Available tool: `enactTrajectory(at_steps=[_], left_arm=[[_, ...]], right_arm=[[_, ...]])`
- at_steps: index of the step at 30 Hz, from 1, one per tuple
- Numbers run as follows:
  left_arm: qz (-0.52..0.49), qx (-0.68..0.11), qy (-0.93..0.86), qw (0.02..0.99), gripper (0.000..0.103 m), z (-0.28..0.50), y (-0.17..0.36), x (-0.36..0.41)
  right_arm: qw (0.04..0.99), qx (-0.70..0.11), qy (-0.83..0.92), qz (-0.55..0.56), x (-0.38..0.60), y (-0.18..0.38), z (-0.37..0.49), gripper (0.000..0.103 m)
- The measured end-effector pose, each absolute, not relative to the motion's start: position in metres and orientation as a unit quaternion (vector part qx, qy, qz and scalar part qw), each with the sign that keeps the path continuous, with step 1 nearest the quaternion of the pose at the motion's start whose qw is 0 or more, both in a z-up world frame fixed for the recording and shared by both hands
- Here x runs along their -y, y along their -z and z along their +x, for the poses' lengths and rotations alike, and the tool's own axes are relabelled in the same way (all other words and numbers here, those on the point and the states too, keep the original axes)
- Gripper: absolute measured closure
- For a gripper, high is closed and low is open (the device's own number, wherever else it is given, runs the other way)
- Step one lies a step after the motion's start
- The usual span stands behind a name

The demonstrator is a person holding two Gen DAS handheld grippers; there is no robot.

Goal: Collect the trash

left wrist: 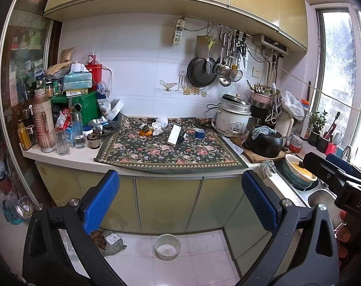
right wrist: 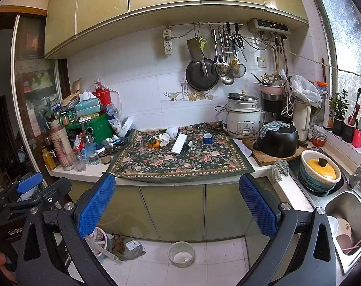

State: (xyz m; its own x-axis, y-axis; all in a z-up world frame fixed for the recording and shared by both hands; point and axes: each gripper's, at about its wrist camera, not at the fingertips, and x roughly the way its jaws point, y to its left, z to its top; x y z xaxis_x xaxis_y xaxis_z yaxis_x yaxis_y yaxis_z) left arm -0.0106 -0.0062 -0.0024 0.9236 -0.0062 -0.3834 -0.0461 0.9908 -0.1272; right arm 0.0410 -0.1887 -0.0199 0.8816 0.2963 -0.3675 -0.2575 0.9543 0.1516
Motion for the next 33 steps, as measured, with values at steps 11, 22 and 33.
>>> enactTrajectory(at_steps=[11,22,33], left_arm=[[-0.068,-0.196,-0.009,0.978,0.0,-0.011,0.004,0.008],[-0.076,-0.195,-0.017,0.978,0.0,0.022,-0.001,-0.012],[-0.07,-0.201,-0.036,0.976,0.0,0.132,0.005,-0.027]], right_arm=[[0.969,-0.2,-0.139,0.05,0.188,0.019,0.044,0.0],[0.971,-0.202,-0.12,0.037,0.177,0.02,0.064,0.0],[0.977,-0.181,-0.102,0.037,0.178,0.029,0.136,0.0]])
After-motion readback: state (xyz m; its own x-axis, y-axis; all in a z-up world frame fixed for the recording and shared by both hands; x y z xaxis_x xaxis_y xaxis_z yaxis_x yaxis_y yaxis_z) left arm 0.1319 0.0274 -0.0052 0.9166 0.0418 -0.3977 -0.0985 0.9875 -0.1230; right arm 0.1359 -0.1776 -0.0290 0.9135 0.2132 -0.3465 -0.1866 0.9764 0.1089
